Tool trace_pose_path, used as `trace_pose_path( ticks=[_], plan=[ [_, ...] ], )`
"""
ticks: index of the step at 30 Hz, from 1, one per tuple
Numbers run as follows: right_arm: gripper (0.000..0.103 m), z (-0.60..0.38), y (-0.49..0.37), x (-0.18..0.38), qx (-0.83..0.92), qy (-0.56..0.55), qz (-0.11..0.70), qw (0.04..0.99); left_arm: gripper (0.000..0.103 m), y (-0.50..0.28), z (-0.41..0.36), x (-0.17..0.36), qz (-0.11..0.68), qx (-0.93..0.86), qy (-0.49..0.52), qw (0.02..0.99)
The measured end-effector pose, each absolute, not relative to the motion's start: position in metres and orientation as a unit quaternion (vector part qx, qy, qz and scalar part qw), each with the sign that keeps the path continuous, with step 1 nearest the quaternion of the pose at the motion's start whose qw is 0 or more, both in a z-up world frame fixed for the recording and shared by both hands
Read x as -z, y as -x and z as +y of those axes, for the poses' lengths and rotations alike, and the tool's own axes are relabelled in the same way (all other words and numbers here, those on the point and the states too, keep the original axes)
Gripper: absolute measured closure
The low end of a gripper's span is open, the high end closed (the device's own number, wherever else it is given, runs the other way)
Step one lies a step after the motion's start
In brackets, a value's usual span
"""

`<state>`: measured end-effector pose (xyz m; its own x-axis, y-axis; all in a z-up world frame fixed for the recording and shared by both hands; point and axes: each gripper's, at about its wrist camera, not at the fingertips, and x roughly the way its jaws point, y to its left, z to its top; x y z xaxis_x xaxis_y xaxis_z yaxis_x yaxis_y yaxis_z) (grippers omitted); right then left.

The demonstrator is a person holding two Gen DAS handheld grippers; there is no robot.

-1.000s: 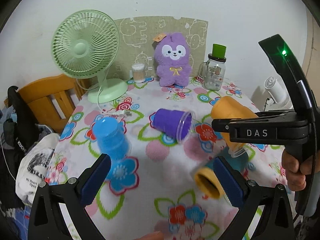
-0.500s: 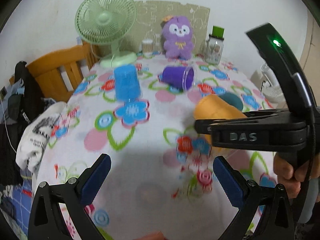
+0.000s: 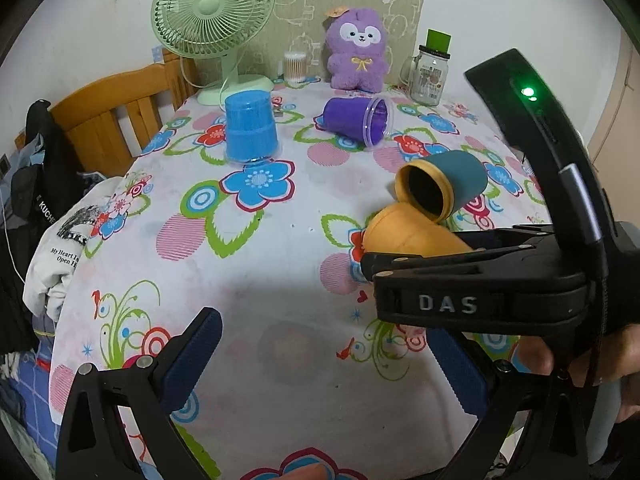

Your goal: Flip cup upside down

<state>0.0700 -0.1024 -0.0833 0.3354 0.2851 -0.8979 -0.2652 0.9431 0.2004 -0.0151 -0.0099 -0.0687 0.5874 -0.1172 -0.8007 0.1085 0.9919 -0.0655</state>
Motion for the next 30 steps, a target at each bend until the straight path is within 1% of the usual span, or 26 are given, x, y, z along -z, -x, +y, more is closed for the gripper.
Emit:
trace_pose_path(
  ticks=[5,9,11,14,19,21,23,25,27,28,29,30],
  plan=[
    [0.016,-0.128,-0.068,0.06,-0.174,-0.039,0.532,0.827,0.0,0.006,-0.009,0.059,0.447,0.07,0.011,0.892],
    [0.008,-0.167,-0.06,0.036,-0.151,-0.063,0.501,0.85,0.0,-0.01,-0.01,0.044,0.438,0.075,0.023,0.896],
    [0.007,-0.185,-0.056,0.031,-0.13,-0.061,0.49,0.86,0.0,-0.024,-0.018,0.038,0.437,0.077,0.021,0.896],
    [0.007,-0.204,-0.053,0.037,-0.104,-0.046,0.494,0.862,0.0,-0.045,-0.031,0.041,0.448,0.084,0.021,0.89],
    [0.007,-0.219,-0.049,0.061,-0.09,-0.048,0.513,0.852,0.0,-0.075,-0.056,0.064,0.495,0.07,-0.003,0.866],
    [0.007,-0.222,-0.044,0.069,-0.086,-0.048,0.518,0.85,0.001,-0.083,-0.067,0.075,0.511,0.05,-0.037,0.857],
    [0.007,-0.222,-0.042,0.075,-0.089,-0.05,0.521,0.848,0.007,-0.086,-0.072,0.084,0.524,0.048,-0.054,0.849],
    [0.007,-0.221,-0.039,0.079,-0.092,-0.054,0.522,0.846,0.011,-0.088,-0.073,0.088,0.537,0.062,-0.047,0.84],
    [0.007,-0.222,-0.038,0.081,-0.095,-0.058,0.522,0.845,0.029,-0.092,-0.074,0.095,0.557,0.07,-0.044,0.826],
    [0.007,-0.222,-0.037,0.082,-0.096,-0.06,0.522,0.845,0.034,-0.092,-0.075,0.096,0.56,0.07,-0.046,0.824],
    [0.007,-0.222,-0.036,0.082,-0.098,-0.06,0.521,0.846,0.044,-0.092,-0.076,0.097,0.563,0.069,-0.047,0.822],
    [0.007,-0.221,-0.035,0.082,-0.1,-0.061,0.52,0.846,0.046,-0.091,-0.075,0.097,0.563,0.068,-0.045,0.822]
  ],
)
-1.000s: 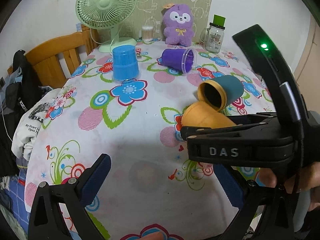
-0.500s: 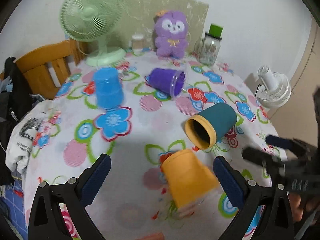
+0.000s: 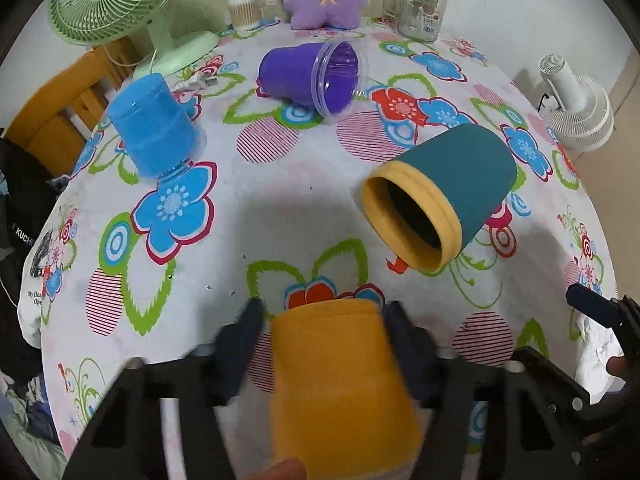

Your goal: Flip cup upside down

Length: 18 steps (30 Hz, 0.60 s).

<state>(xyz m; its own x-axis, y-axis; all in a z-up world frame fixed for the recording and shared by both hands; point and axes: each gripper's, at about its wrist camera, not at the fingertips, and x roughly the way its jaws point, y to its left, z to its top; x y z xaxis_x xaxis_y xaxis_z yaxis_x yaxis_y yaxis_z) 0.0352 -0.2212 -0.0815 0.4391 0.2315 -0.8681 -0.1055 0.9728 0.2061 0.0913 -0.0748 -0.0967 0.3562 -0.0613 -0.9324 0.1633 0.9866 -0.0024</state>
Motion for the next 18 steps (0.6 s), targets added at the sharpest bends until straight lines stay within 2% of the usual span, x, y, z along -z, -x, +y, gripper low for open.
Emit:
trace_pose_path(
  ticks=[10,18],
  plan=[
    [0.007,-0.218,-0.031,0.076,-0.106,-0.063,0.511,0.851,0.047,-0.083,-0.073,0.079,0.54,0.072,-0.04,0.838],
    [0.007,-0.209,-0.026,0.074,-0.117,-0.059,0.505,0.853,0.047,-0.055,-0.065,0.04,0.443,0.081,-0.003,0.893]
  ],
)
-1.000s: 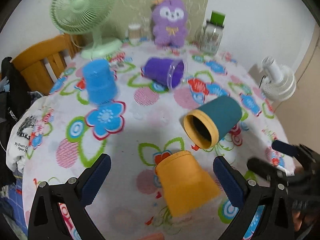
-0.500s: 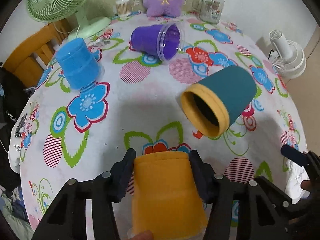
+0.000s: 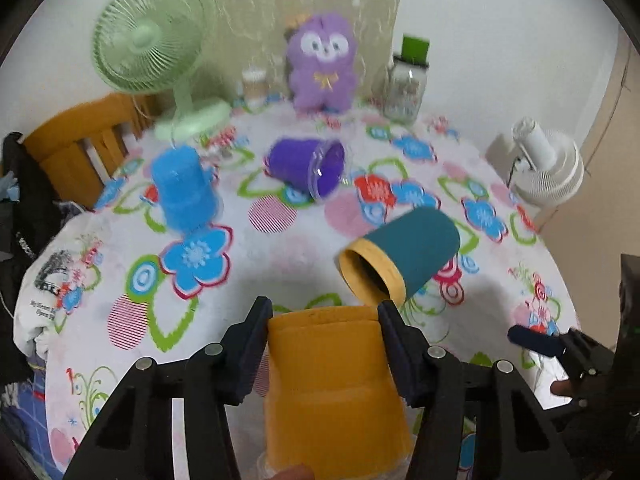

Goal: Flip cup upside down
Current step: 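Turn the orange cup rim-down with the left gripper, then lower the orange cup onto the tablecloth and open the left gripper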

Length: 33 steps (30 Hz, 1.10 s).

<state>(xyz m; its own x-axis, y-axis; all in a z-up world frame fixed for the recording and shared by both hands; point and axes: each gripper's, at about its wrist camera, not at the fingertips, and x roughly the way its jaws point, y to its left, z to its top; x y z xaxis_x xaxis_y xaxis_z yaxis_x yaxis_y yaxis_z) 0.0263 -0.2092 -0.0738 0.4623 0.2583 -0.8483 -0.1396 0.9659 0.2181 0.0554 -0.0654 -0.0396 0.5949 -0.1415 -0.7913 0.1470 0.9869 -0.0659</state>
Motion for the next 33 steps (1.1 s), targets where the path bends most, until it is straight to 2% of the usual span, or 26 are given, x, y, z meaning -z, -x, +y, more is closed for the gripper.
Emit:
trace_pose_path(
  ticks=[11,18,20,23,33],
  plan=[
    [0.007,-0.197,-0.022,0.074,-0.131,-0.052,0.503,0.853,0.046,-0.032,-0.044,0.046,0.385,0.051,0.052,0.92],
    [0.007,-0.194,-0.022,0.075,-0.131,-0.044,0.505,0.852,0.045,-0.042,-0.049,0.053,0.413,0.054,0.034,0.909],
    [0.007,-0.195,-0.022,0.075,-0.129,-0.046,0.505,0.852,0.039,-0.045,-0.047,0.055,0.427,0.062,0.036,0.902],
    [0.007,-0.196,-0.022,0.076,-0.127,-0.045,0.505,0.852,0.038,-0.047,-0.043,0.054,0.433,0.066,0.041,0.898],
    [0.007,-0.191,-0.023,0.075,-0.13,-0.039,0.506,0.852,0.02,-0.037,-0.044,0.043,0.417,0.072,0.04,0.905]
  ],
)
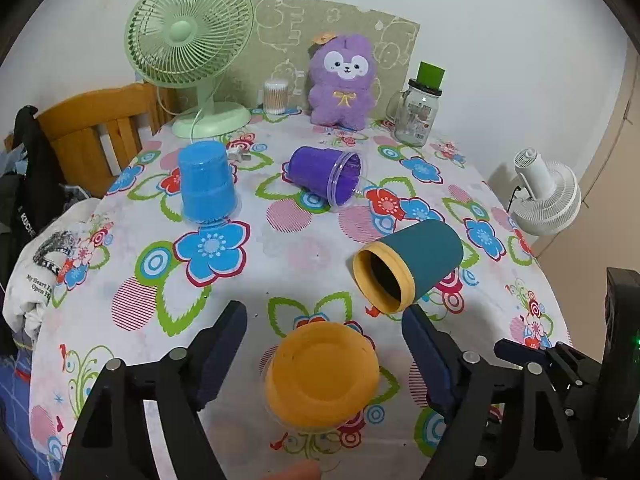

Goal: Flip cup upside down
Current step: 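Lower the orange cup onto the tablecloth and open the left gripper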

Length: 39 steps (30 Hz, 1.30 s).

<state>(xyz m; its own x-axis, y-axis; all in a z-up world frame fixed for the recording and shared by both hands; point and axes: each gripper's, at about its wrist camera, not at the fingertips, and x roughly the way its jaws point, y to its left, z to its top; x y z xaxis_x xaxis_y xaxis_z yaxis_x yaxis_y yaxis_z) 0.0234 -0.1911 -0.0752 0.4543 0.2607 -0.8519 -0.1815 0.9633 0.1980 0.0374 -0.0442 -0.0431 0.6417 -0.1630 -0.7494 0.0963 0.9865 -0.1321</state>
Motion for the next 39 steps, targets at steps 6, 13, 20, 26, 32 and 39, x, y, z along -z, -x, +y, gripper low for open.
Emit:
trace_pose_path(
  ticks=[6,13,20,26,32,39],
  plan=[
    [0.007,-0.185,-0.02,0.065,-0.132,-0.032,0.496,0.858,0.011,-0.028,-0.034,0.032,0.394,0.046,0.039,0.917],
    [0.007,-0.168,-0.012,0.044,-0.135,-0.01,0.472,0.871,0.006,-0.013,-0.013,0.016,0.364,0.025,0.052,0.93],
    [0.0,-0.144,-0.003,0.018,-0.132,0.025,0.439,0.888,0.003,0.004,0.014,0.003,0.342,0.008,0.07,0.937],
    [0.0,-0.126,0.005,-0.001,-0.123,0.045,0.411,0.902,0.002,0.015,0.032,-0.003,0.328,-0.004,0.08,0.941],
    [0.0,-0.11,0.013,-0.015,-0.121,0.059,0.384,0.913,0.001,0.025,0.043,-0.009,0.312,-0.012,0.079,0.947],
    [0.0,-0.096,0.019,-0.034,-0.117,0.068,0.351,0.927,0.001,0.031,0.053,-0.016,0.301,-0.019,0.084,0.95]
  ],
)
